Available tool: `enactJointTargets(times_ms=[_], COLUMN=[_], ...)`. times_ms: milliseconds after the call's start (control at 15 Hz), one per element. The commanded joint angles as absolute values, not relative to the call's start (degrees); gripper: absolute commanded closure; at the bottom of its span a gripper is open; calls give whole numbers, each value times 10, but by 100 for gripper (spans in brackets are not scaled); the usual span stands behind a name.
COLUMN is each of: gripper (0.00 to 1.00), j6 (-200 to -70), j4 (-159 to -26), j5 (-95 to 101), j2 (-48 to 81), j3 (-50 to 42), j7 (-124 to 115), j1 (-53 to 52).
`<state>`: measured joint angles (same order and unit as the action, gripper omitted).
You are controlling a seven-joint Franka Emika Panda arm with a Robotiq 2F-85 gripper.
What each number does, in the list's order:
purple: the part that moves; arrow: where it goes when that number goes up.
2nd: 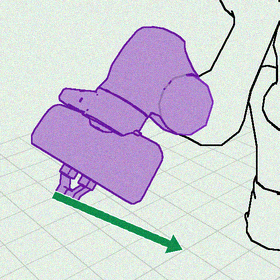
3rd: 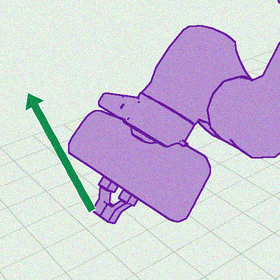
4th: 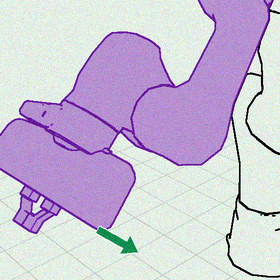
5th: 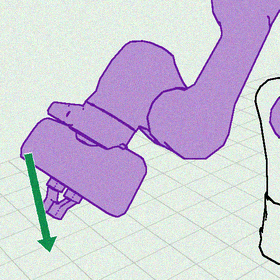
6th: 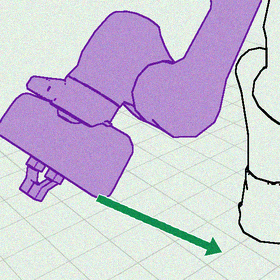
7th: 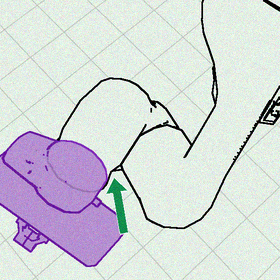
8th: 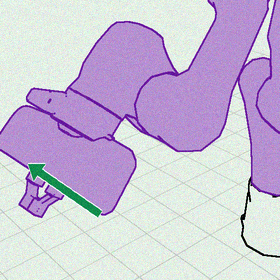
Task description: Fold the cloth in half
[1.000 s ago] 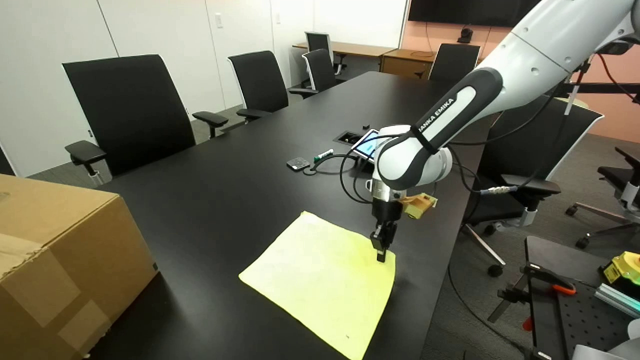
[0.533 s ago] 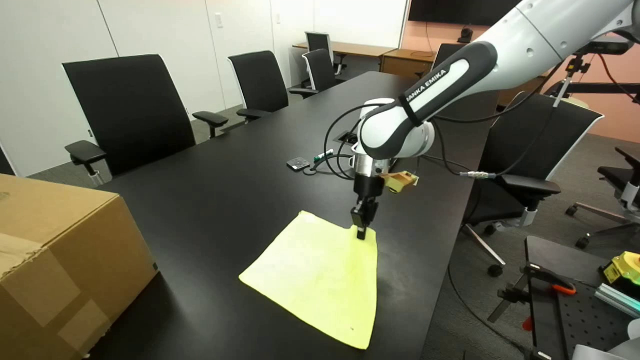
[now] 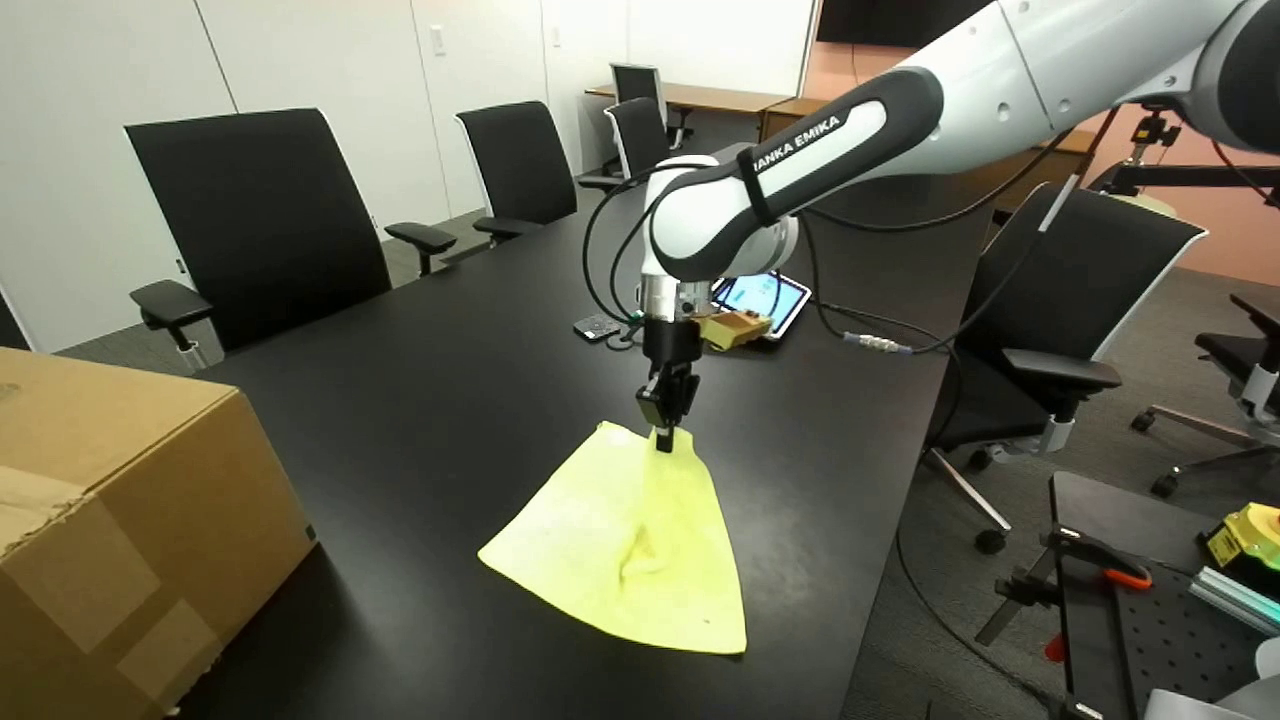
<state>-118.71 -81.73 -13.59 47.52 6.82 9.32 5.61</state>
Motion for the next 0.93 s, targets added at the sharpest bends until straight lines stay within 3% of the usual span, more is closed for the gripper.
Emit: enactJointTargets(times_ms=[0,733,800,867], gripper=[96,96,93,69], j6=[-1132,-1186,-1196,-1203], j4=[-680,-459,-448,-440], j5=[-119,-111,-109,-107], j2=[559,714,722,728], j3=[47,-19,-24,-26], j7=[34,-194,-214,-227], j1=[27,8,5,4])
